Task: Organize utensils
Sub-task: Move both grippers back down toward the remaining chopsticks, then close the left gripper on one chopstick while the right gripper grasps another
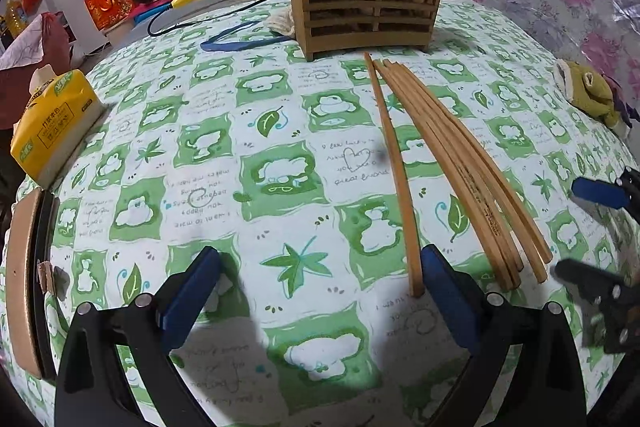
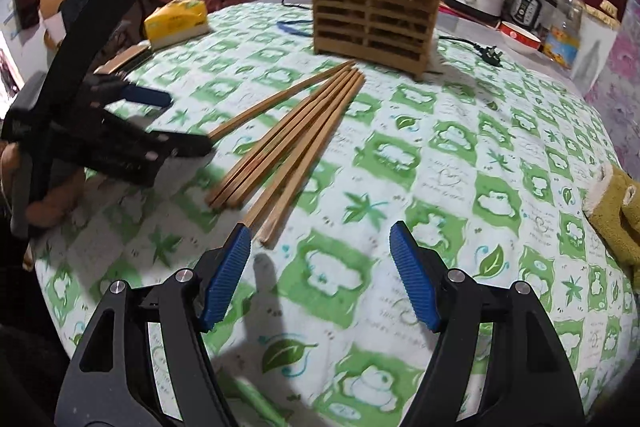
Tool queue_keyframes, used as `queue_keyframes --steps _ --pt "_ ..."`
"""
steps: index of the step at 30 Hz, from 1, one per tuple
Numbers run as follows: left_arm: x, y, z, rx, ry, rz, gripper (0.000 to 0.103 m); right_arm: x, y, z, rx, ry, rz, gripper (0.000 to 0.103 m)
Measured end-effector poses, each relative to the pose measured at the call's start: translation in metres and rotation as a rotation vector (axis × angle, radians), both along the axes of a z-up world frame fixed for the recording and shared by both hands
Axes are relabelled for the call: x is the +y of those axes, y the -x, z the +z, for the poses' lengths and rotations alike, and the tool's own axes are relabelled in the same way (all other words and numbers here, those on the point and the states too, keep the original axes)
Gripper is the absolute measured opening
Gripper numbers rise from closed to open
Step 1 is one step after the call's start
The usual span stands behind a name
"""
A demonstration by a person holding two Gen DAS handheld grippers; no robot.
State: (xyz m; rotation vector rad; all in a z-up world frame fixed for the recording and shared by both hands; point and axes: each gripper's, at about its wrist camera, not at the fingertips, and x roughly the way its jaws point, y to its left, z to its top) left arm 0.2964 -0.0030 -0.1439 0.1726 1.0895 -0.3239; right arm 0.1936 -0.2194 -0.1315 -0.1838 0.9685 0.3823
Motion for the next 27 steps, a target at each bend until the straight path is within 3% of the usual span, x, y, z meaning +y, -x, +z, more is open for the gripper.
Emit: queue_keyframes --steps 3,6,10,13,22,24,27 --pt "0.000 0.000 0.000 0.000 0.000 0.000 0.098 0.008 -0.001 -0.005 0.019 0.048 0.014 0.068" --pt "0.000 0.000 0.000 0.000 0.000 0.000 0.098 0.004 -0.005 -0.005 0.018 0.055 -0.019 0.055" --pt "0.000 0.000 0.000 0.000 0.000 0.000 0.098 -0.031 -0.020 -0.007 0.055 -0.036 -0.200 0.036" --pt "0.000 0.000 0.000 0.000 0.000 -0.001 0.097 -0.044 -0.020 -0.004 0.049 -0.114 -0.233 0.037" --pt "-0.011 0.013 0.007 -0.024 0.047 -0.090 0.096 -0.034 -0.019 -0.002 0.035 -0.097 -0.176 0.038" --pt "-0.013 0.017 0.009 -0.036 0.054 -0.114 0.091 -0.035 -0.018 -0.002 0.037 -0.104 -0.181 0.038" --pt "-0.017 0.019 0.007 -0.017 0.065 -0.154 0.074 -0.036 -0.018 -0.002 0.040 -0.112 -0.179 0.038"
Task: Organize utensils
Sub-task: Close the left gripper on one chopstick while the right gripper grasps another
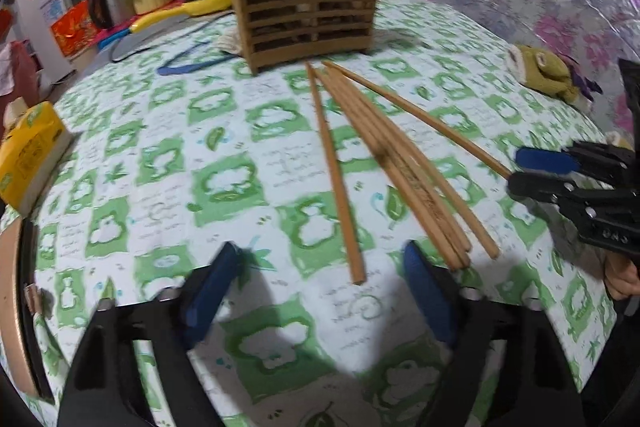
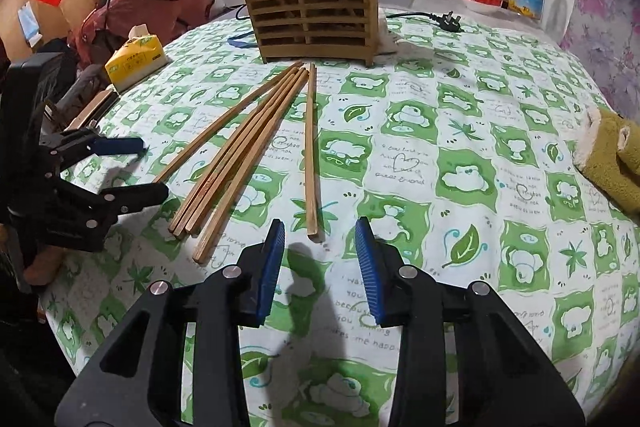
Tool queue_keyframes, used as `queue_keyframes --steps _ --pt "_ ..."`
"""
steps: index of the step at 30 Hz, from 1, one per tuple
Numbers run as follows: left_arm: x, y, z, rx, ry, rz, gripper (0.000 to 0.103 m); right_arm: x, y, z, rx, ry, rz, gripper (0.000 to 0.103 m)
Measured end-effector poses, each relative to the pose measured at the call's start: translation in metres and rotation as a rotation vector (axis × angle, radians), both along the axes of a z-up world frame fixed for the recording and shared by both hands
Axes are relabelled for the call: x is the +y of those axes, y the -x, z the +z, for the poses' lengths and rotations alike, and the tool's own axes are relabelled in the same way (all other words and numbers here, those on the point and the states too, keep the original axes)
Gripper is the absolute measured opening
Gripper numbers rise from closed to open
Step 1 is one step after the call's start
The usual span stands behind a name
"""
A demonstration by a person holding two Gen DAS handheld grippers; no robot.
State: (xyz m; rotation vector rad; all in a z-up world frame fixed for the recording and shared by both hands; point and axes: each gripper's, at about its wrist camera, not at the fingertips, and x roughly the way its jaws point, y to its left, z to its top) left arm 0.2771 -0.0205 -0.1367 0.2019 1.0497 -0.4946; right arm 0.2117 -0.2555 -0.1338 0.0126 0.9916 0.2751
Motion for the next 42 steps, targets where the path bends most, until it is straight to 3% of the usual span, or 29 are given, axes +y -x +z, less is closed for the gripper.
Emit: queue_keyframes --steps 12,18,33,42 --pt "-0.012 0.013 0.002 -0.030 0.006 -0.083 0.031 0.005 -0.003 -0.002 0.009 0.015 0.010 0.037" --pt "-0.013 0.013 0.002 -0.030 0.015 -0.095 0.011 0.011 -0.007 -0.007 0.034 0.030 0.028 0.010" --pt "-0.009 0.018 0.012 -0.085 0.039 -0.057 0.010 -0.001 0.000 0.005 -0.038 -0.019 -0.020 0.007" --pt "-0.007 0.025 0.040 -0.124 0.062 0.019 0.009 -0.001 0.018 0.031 -0.160 0.074 -0.071 0.006"
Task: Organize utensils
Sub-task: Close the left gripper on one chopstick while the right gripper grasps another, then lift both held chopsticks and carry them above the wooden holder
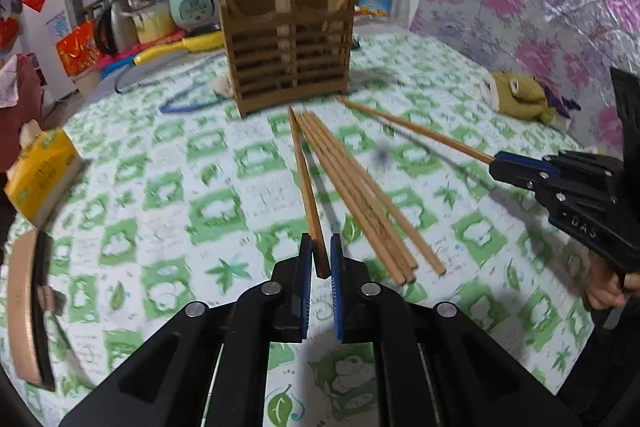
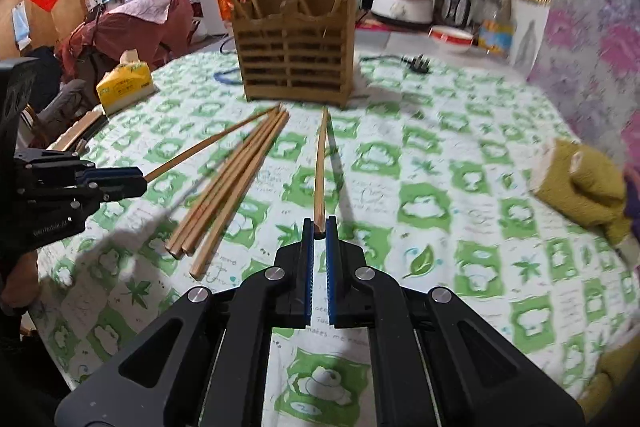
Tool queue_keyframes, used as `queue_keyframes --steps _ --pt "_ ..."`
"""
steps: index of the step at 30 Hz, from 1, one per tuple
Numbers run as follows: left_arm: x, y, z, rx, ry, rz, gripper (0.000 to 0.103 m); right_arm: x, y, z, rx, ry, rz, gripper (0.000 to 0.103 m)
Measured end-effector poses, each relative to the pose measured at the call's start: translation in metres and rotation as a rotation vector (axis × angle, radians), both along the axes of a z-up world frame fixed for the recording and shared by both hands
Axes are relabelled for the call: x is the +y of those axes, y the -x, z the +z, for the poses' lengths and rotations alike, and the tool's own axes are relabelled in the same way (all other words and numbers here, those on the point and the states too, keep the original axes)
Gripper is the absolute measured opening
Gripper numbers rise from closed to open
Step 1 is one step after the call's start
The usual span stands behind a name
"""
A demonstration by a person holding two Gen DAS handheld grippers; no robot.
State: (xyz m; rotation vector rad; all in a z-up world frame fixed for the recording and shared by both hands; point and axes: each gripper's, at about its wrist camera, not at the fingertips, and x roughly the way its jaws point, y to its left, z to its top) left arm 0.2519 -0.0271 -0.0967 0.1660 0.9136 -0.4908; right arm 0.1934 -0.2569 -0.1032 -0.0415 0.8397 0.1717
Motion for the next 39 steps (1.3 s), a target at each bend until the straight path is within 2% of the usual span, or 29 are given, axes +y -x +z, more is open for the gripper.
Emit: queue_keyframes --steps 10,15,18,20,21,22,24,27,35,36,38,39 --pt "-0.008 -0.017 0.098 -0.152 0.085 0.014 0.005 -0.002 -0.004 0.102 -0.248 -0.050 -0.009 0.006" --pt "-0.015 -0.032 0.138 -0.211 0.121 0.025 0.005 0.002 -0.017 0.134 -0.309 -0.065 -0.017 0.006" --pt "-0.014 -0.037 0.148 -0.207 0.127 0.033 0.005 0.002 -0.023 0.146 -0.332 -0.079 -0.027 0.006" --pt "-0.010 -0.037 0.138 -0.173 0.119 0.033 0.005 0.000 -0.026 0.151 -0.338 -0.092 -0.032 0.006" --pt "-0.007 -0.037 0.129 -0.149 0.113 0.032 0.012 -0.001 -0.026 0.151 -0.339 -0.096 -0.035 0.006" --pt "-0.004 -0.036 0.117 -0.118 0.107 0.030 0.027 -0.002 -0.026 0.151 -0.338 -0.099 -0.037 0.006" --pt "0.004 -0.034 0.083 -0.036 0.085 0.050 0.034 -0.005 -0.028 0.149 -0.332 -0.108 -0.038 0.006" --pt "0.010 -0.024 0.040 0.074 0.056 0.052 0.034 -0.006 -0.029 0.147 -0.326 -0.120 -0.039 0.006" --pt "0.014 -0.009 -0.026 0.219 0.032 0.050 0.038 -0.005 -0.028 0.149 -0.333 -0.127 -0.038 0.006" --pt "0.013 -0.010 -0.031 0.230 0.027 0.049 0.038 -0.005 -0.029 0.149 -0.332 -0.127 -0.038 0.006" --pt "0.012 -0.010 -0.032 0.194 0.002 0.045 0.037 -0.005 -0.028 0.149 -0.331 -0.128 -0.039 0.006" --pt "0.013 -0.010 -0.032 0.186 -0.004 0.050 0.030 -0.005 -0.028 0.150 -0.331 -0.131 -0.039 0.006"
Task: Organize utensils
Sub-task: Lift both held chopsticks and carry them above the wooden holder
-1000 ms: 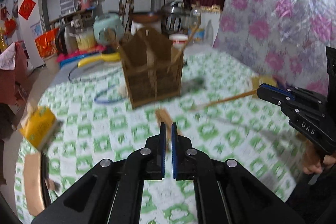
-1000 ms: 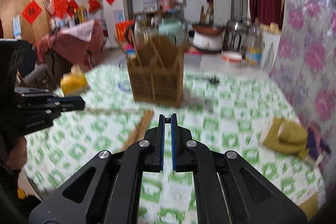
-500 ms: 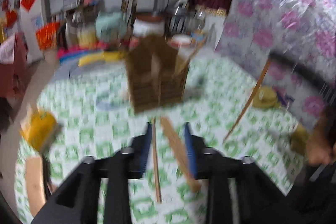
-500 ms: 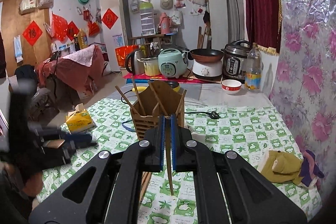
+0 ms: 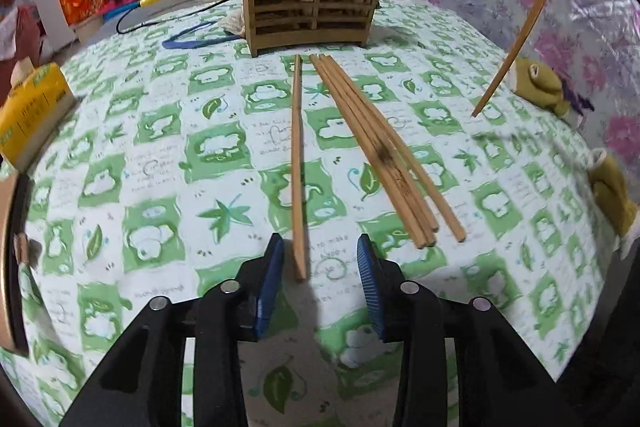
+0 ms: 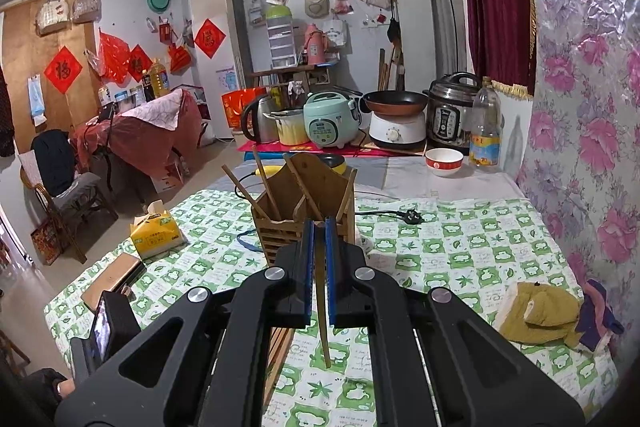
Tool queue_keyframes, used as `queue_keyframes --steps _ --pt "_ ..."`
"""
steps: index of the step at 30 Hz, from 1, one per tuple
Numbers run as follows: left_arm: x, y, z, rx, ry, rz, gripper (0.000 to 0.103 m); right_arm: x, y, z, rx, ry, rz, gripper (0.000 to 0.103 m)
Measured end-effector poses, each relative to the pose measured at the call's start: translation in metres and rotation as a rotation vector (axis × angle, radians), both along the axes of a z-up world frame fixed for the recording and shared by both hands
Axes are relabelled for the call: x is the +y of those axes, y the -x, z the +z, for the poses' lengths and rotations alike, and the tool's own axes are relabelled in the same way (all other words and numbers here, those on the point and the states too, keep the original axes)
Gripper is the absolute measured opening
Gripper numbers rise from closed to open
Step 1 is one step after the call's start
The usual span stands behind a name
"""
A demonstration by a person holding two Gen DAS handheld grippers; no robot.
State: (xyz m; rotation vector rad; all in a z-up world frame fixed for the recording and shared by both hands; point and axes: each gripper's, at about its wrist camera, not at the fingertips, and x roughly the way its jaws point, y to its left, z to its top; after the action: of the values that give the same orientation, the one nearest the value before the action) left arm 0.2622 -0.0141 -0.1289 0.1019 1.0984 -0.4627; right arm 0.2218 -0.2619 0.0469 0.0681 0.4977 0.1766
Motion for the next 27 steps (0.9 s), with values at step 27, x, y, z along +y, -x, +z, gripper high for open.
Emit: queue_keyframes --steps 27 --pt "-0.021 -0.079 0.230 -0.431 0.235 0.093 0.005 0.010 -0.022 0.044 -0.109 -0.070 0.009 0.006"
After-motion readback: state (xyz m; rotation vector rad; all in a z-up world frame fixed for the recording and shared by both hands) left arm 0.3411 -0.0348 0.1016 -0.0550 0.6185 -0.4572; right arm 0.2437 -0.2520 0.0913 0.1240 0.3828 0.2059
